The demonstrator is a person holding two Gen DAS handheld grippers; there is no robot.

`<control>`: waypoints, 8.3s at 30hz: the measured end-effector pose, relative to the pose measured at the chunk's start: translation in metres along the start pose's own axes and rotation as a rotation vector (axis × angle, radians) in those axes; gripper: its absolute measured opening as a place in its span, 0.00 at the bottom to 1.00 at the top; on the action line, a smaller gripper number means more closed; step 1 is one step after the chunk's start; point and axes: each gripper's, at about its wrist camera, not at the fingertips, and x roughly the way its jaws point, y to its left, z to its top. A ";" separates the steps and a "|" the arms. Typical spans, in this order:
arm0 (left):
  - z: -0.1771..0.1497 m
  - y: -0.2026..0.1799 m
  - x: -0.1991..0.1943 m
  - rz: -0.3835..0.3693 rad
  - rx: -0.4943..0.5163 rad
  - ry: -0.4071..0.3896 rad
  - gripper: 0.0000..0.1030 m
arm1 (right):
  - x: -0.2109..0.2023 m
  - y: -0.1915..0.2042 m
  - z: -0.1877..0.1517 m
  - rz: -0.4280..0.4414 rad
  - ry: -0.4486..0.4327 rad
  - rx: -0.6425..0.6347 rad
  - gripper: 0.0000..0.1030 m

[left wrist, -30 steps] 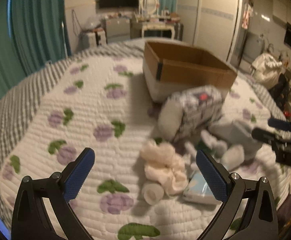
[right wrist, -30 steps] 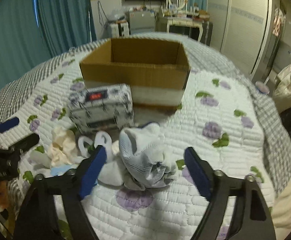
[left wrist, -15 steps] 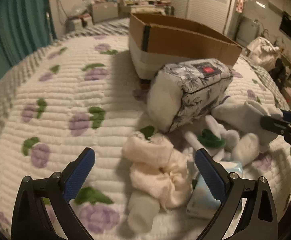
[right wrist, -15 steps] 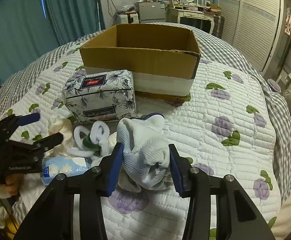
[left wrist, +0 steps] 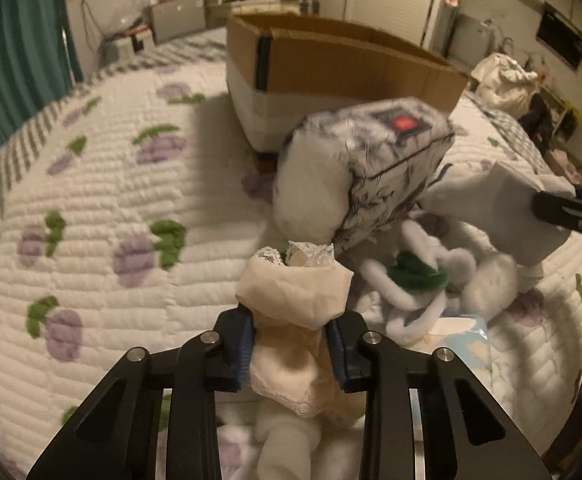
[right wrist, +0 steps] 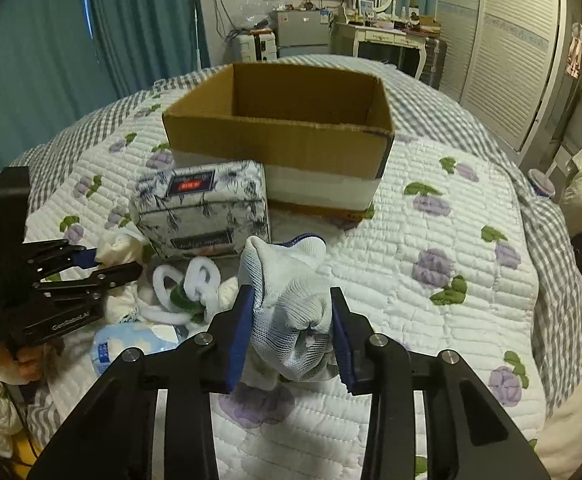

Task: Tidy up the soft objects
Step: 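Grasp the cream lace cloth with the left tool while the right grasps the white sock, then carry both items over the cardboard box and open both tools to drop them, then grasp the white plush toy with the left tool while the right grasps white tissue, then lower both held items into the box and open both tools, then grasp the blue tissue pack with the left tool while the right grasps the pipe-cleaner toy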

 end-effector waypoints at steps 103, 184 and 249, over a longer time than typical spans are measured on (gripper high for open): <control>-0.050 0.037 0.011 0.064 -0.133 0.127 0.85 | 0.059 0.036 -0.027 0.098 0.160 -0.099 0.72; 0.213 -0.013 0.004 0.112 0.024 -0.253 0.77 | 0.062 -0.071 0.179 -0.053 -0.190 0.112 0.59; -0.002 0.019 -0.036 0.032 -0.016 -0.071 0.65 | 0.027 0.067 0.005 0.005 0.045 -0.189 0.97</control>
